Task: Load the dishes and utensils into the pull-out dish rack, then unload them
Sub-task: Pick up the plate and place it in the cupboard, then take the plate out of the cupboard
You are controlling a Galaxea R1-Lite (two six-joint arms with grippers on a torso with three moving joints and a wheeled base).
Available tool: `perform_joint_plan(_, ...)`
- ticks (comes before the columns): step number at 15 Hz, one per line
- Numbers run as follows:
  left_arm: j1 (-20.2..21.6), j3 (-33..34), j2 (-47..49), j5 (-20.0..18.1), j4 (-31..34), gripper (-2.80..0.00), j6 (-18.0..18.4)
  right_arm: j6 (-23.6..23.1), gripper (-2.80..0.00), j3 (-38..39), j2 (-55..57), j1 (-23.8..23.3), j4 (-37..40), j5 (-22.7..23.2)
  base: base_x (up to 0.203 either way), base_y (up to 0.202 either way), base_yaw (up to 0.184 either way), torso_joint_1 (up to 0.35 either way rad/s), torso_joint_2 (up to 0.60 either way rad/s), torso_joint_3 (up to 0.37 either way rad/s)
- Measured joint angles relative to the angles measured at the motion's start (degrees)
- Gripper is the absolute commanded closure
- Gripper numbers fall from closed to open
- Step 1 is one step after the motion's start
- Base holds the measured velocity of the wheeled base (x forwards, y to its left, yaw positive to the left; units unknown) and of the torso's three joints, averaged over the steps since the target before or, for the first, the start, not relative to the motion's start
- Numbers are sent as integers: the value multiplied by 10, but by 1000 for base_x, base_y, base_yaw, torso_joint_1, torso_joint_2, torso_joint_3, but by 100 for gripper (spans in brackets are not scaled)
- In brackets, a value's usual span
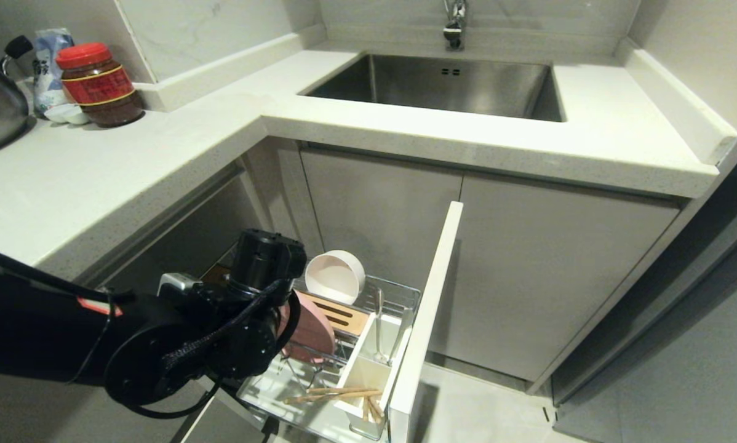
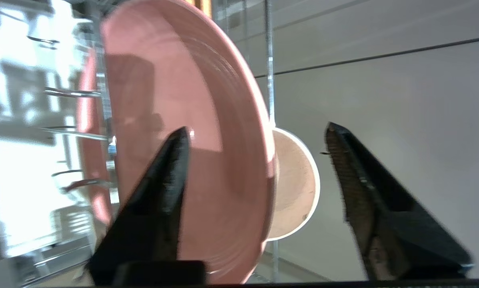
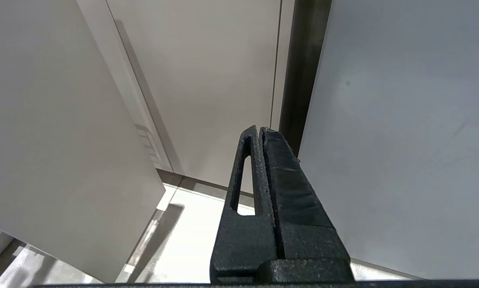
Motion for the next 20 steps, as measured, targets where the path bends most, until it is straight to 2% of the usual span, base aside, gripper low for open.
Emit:
perform_joint_plan(2, -9, -3, -24, -1, 39, -280, 0, 0, 0, 0, 0, 0, 0, 0, 0, 0, 0, 0, 0, 0)
perform_joint_plan(3, -15, -5, -41, -1, 60, 0, 0, 0, 0, 0, 0, 0, 0, 0, 0, 0, 0, 0, 0, 0)
perform_joint_plan(8, -81, -50, -163, 1, 191, 0, 14, 0, 0, 0, 0, 0, 0, 0, 0, 0, 0, 0, 0, 0)
perform_joint_plan(11, -100, -111, -240, 4, 244, 0, 88, 0, 0, 0, 0, 0, 0, 0, 0, 0, 0, 0, 0, 0)
perform_joint_plan(13, -100, -171, -288, 7, 249, 0, 164, 0, 0, 0, 0, 0, 0, 0, 0, 0, 0, 0, 0, 0)
perform_joint_plan(15, -85, -239, -330, 6, 246, 0, 271, 0, 0, 0, 0, 0, 0, 0, 0, 0, 0, 0, 0, 0)
perform_joint_plan(16, -65, -263, -350, 1, 245, 0, 324, 0, 0, 0, 0, 0, 0, 0, 0, 0, 0, 0, 0, 0)
perform_joint_plan(18, -6, -296, -399, -43, 244, 0, 435, 0, 0, 0, 0, 0, 0, 0, 0, 0, 0, 0, 0, 0)
perform_joint_plan(20, 63, -308, -450, -114, 247, 0, 533, 0, 0, 0, 0, 0, 0, 0, 0, 0, 0, 0, 0, 0)
